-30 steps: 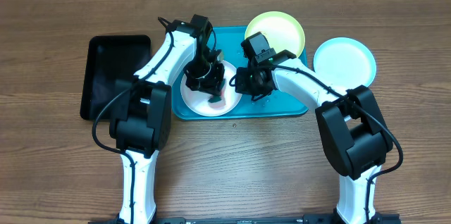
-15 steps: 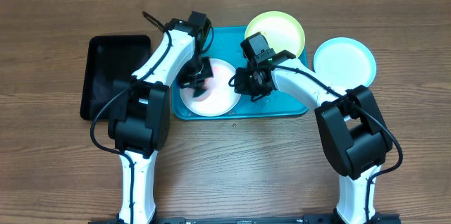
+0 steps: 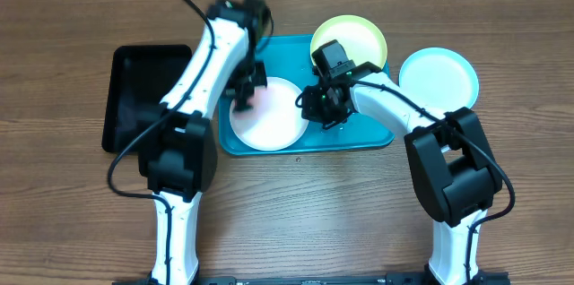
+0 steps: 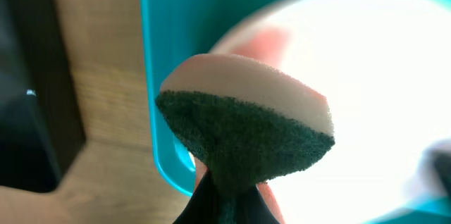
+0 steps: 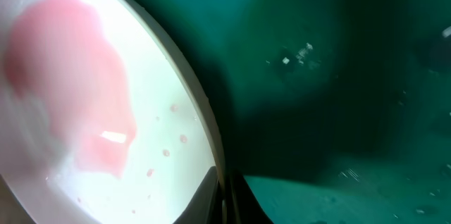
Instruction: Clean dirty plates on tray and stack at the side
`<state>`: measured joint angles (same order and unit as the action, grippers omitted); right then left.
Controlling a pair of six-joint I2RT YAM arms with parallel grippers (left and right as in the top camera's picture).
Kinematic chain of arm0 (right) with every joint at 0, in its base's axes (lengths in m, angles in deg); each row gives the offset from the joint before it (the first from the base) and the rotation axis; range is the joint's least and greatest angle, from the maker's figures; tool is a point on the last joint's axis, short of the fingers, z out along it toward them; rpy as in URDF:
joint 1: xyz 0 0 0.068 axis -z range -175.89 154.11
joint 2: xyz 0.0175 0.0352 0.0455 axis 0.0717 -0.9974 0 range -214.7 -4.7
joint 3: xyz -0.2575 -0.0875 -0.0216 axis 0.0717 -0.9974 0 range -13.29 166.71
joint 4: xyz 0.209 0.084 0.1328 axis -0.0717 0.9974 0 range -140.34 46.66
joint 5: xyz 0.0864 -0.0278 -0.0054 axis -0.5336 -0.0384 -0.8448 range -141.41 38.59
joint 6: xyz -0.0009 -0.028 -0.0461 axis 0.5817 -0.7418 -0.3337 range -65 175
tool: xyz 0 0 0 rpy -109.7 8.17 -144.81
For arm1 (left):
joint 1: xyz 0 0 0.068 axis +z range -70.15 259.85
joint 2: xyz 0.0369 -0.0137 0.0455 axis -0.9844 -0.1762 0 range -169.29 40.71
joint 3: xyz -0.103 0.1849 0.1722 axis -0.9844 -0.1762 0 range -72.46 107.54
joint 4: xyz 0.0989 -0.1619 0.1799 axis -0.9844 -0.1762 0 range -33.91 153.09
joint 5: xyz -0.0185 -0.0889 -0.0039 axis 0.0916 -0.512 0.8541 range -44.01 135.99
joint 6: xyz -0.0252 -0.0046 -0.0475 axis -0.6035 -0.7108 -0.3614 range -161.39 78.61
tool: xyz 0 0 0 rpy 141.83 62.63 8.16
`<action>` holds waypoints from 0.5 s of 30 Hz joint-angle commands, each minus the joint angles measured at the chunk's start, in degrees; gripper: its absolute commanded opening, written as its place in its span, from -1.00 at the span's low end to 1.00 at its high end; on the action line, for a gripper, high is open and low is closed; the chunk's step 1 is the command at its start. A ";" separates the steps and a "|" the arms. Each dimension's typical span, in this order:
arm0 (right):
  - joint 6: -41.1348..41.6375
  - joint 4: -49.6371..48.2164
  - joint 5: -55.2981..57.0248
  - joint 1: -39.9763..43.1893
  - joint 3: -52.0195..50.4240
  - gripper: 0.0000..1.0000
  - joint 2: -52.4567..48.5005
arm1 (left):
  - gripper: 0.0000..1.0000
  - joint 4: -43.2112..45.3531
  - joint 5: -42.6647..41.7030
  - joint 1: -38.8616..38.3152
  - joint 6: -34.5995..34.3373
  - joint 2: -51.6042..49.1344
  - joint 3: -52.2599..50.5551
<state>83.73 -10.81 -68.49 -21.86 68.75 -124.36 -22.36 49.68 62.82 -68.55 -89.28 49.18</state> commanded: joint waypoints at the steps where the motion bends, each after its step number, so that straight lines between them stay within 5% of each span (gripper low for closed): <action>1: -0.15 2.29 -2.95 1.01 0.87 -0.93 1.14 | -0.92 -1.60 -1.79 1.90 4.59 5.73 10.99; 8: -0.96 8.35 5.70 0.72 4.26 -0.93 10.10 | -0.92 -2.23 -1.79 5.81 5.55 8.26 19.67; 15: -1.18 12.81 31.95 -3.85 4.39 -0.93 21.27 | -0.91 -5.38 -1.79 10.08 5.55 8.20 18.45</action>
<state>83.12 1.49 -52.16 -22.83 70.82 -108.42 -27.17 48.32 71.45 -64.70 -80.54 68.11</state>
